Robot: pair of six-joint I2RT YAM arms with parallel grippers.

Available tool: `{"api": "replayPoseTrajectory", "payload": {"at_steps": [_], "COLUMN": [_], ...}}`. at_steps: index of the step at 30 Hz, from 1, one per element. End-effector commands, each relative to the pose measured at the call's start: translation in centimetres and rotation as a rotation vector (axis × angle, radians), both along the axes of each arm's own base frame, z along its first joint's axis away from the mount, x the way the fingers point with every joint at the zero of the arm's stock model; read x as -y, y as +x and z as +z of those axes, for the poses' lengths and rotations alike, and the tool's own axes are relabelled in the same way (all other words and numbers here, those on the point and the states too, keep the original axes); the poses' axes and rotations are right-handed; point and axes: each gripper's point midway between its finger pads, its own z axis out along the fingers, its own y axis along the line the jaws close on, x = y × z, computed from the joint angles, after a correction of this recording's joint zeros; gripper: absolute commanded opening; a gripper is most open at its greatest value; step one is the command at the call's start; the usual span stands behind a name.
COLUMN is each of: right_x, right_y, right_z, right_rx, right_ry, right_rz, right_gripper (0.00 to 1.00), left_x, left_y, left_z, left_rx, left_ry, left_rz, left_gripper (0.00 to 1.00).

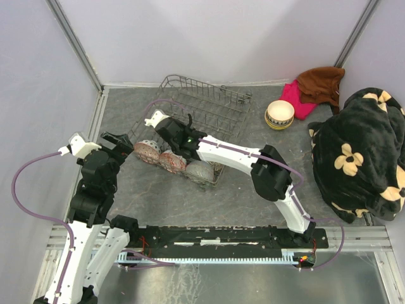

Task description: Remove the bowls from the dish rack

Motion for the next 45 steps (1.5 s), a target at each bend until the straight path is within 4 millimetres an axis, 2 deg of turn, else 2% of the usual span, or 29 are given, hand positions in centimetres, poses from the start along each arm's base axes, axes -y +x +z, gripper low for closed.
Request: {"api": "replayPoseTrajectory", "payload": {"at_steps": [1, 4, 7, 11, 13, 14, 16, 19, 22, 26, 32, 37, 45], "right_x": [1.2, 1.5, 2.8, 6.3, 9.3, 11.9, 15.9, 22.3, 27.8, 33.9, 40.0, 41.9, 43.0], "right_y": [1.1, 1.2, 1.9, 4.0, 5.6, 6.9, 8.4, 10.4, 11.7, 12.5, 12.7, 12.2, 11.1], "right_z": [10.9, 11.8, 13.5, 16.6, 18.0, 18.7, 19.6, 19.7, 18.3, 15.3, 11.0, 8.9, 5.8], "right_rx": [0.187, 0.207, 0.232, 0.235, 0.217, 0.206, 0.166, 0.113, 0.045, -0.060, -0.185, -0.252, -0.328], "right_ry": [0.168, 0.168, 0.186, 0.289, 0.350, 0.383, 0.459, 0.543, 0.606, 0.678, 0.773, 0.778, 0.766], "right_rz": [-0.066, -0.079, -0.119, -0.183, -0.233, -0.281, -0.349, -0.455, -0.543, -0.660, -0.795, -0.842, -0.885], "right_gripper": [0.01, 0.01, 0.01, 0.01, 0.01, 0.01, 0.01, 0.01, 0.01, 0.01, 0.01, 0.01, 0.01], "left_x": [-0.1, -0.1, -0.1, 0.0, 0.1, 0.2, 0.4, 0.9, 1.1, 1.5, 1.7, 1.9, 2.2], "left_y": [0.0, -0.1, 0.0, 0.0, 0.1, 0.1, 0.2, 0.6, 0.9, 1.2, 1.6, 1.9, 2.3], "left_z": [1.4, 1.4, 1.5, 1.4, 1.4, 1.3, 1.3, 1.2, 1.0, 1.0, 1.1, 1.2, 1.3], "left_rx": [0.044, 0.044, 0.046, 0.044, 0.045, 0.045, 0.045, 0.034, 0.025, 0.033, 0.027, 0.028, 0.028], "left_ry": [-0.023, -0.022, -0.023, -0.025, -0.028, -0.028, -0.029, -0.025, -0.023, -0.031, -0.026, -0.025, -0.028], "left_rz": [0.012, 0.013, 0.011, 0.007, 0.003, 0.000, -0.011, -0.035, -0.048, -0.064, -0.074, -0.080, -0.093], "left_gripper": [0.99, 0.99, 0.99, 0.99, 0.99, 0.99, 0.99, 0.99, 0.99, 0.99, 0.99, 0.99, 0.99]}}
